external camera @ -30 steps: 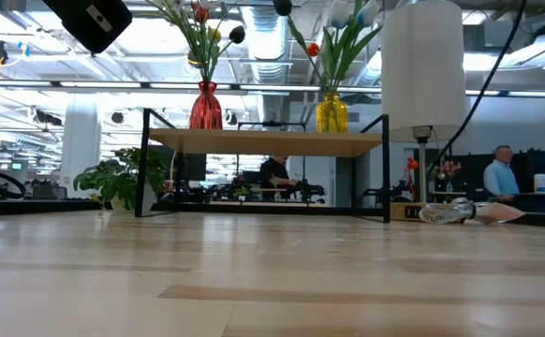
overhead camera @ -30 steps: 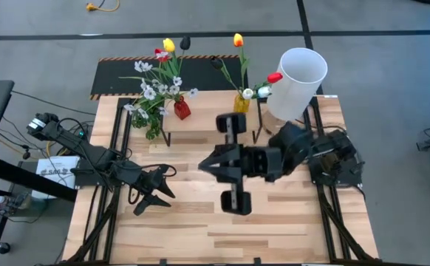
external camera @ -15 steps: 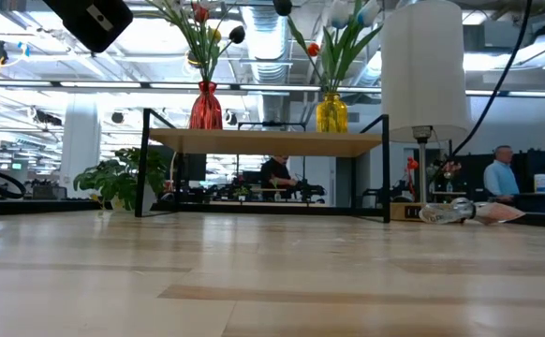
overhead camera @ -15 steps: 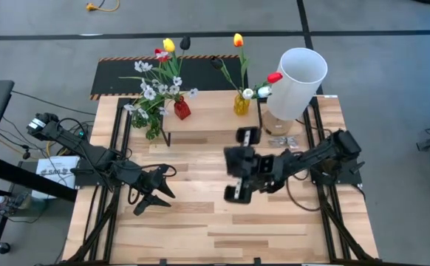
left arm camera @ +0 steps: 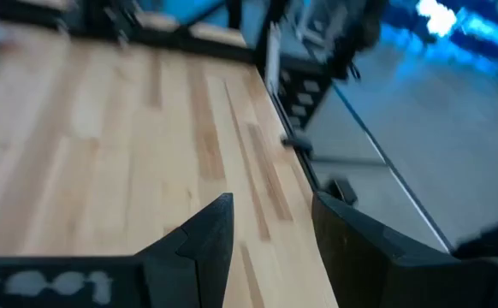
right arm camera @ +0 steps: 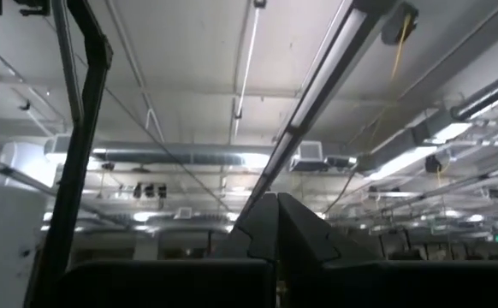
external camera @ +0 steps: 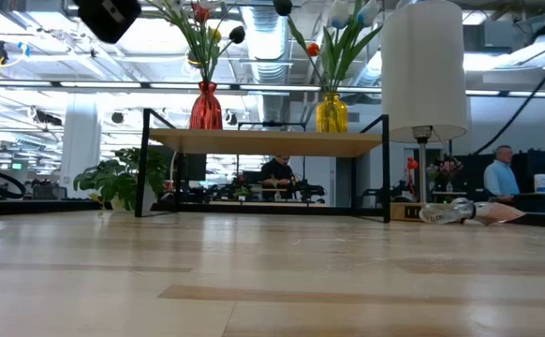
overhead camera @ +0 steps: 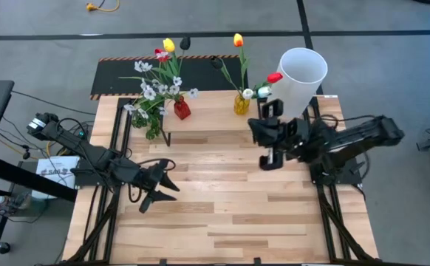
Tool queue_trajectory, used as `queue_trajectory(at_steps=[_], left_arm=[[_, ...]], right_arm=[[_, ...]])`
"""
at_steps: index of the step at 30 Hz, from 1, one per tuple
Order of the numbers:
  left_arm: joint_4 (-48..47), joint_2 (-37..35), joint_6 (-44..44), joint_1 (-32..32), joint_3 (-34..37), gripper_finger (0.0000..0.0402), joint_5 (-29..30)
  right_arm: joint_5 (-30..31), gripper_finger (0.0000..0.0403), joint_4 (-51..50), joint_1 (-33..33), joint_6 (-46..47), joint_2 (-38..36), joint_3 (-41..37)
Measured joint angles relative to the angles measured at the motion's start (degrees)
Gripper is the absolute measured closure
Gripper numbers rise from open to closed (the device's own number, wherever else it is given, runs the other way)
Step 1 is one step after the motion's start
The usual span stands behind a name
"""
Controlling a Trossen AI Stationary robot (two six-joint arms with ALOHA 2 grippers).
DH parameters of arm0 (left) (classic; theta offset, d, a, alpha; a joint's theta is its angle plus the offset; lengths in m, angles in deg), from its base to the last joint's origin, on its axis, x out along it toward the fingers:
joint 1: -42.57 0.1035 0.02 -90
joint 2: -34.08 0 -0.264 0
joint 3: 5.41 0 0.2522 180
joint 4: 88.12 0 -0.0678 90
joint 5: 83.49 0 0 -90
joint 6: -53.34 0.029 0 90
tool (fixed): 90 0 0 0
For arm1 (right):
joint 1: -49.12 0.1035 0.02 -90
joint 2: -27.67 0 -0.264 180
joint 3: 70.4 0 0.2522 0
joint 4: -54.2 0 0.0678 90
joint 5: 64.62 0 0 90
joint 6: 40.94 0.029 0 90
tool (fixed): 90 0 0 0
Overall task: Pick and place flowers into a vace then onto a shelf
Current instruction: Return to Home Position
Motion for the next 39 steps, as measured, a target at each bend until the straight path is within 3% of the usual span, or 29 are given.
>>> queue_trajectory(at_steps=[9,13,16,22,29,39], left_arm=[[14.4,0.0,2.2,0.5,0.0,0.0253,15.7],[20.8,0.0,4.4,2.3,-0.4,0.0253,17.0],[22.8,0.0,4.9,4.3,-1.9,0.0253,14.2],[16.0,-0.4,9.6,7.5,-8.2,0.0253,10.8],[4.4,-6.0,18.5,9.3,-17.5,0.0253,15.3],[-9.3,-21.0,19.0,10.6,-18.1,0.0263,22.9]], right_arm=[[-1.9,0.0403,-19.8,-1.3,3.9,-16.8,-6.9],[-3.6,0.0403,-26.1,-1.3,4.2,-23.2,-9.4],[-3.8,0.0403,-27.8,-1.3,5.7,-27.4,-12.4],[-3.8,0.0403,-29.0,-1.3,7.0,-34.3,-19.0],[-3.0,0.0403,-30.8,-1.3,8.1,-43.5,-24.6],[-3.0,0.0403,-33.7,-1.3,8.8,-51.7,-28.3]])
